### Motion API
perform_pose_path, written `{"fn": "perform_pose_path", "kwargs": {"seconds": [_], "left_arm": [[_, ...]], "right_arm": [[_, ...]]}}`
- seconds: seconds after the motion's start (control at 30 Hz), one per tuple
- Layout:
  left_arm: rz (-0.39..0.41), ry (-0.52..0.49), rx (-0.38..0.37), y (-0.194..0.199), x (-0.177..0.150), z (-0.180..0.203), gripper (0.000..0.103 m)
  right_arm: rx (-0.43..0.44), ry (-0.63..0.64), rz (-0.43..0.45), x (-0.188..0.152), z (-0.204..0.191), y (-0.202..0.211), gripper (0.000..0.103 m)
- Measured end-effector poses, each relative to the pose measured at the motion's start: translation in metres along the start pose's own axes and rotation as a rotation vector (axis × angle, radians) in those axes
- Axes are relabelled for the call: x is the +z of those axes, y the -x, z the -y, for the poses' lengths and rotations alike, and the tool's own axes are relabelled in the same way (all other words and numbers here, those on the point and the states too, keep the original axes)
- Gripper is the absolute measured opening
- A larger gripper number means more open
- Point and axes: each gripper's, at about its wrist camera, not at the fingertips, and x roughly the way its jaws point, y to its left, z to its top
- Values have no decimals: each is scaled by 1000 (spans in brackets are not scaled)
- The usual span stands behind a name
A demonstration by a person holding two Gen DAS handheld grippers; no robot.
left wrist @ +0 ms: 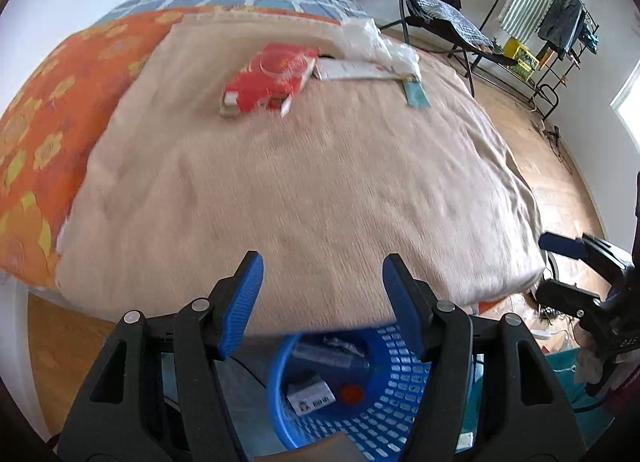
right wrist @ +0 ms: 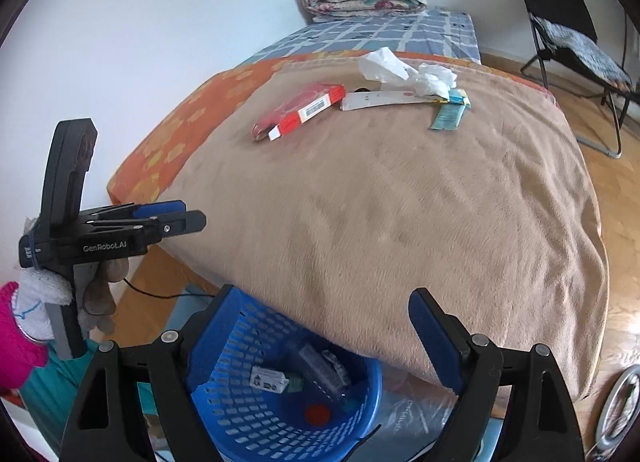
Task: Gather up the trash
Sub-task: 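Move both grippers back over the blanket toward the red tissue box, then grasp the red tissue box with the left gripper and lift it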
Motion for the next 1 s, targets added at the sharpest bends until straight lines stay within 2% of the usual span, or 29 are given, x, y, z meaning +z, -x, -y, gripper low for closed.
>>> {"fn": "perform_pose_path", "kwargs": {"seconds": [0.17, 0.43, 0.57, 0.77, 0.9, 1.0], "left_arm": [[16, 57, -14, -5, 30, -20, 64], [62, 192, -52, -23, 91, -67, 64], [45, 296, -114, -44, 114, -91, 64], [21, 381, -166, -76, 139, -116, 64], [-6, 401, -171, -97, 148, -123, 65], [-36, 369, -168, -114, 154, -122, 66]], "right_arm": [[29, -48, 5, 12, 7, -1, 88], [17, -35, 24, 40, 14, -5, 88], [11, -49, 47, 61, 23, -8, 88], [13, -55, 72, 85, 28, -13, 88], [26, -64, 68, 94, 32, -20, 88], [31, -65, 56, 96, 35, -27, 88]]}}
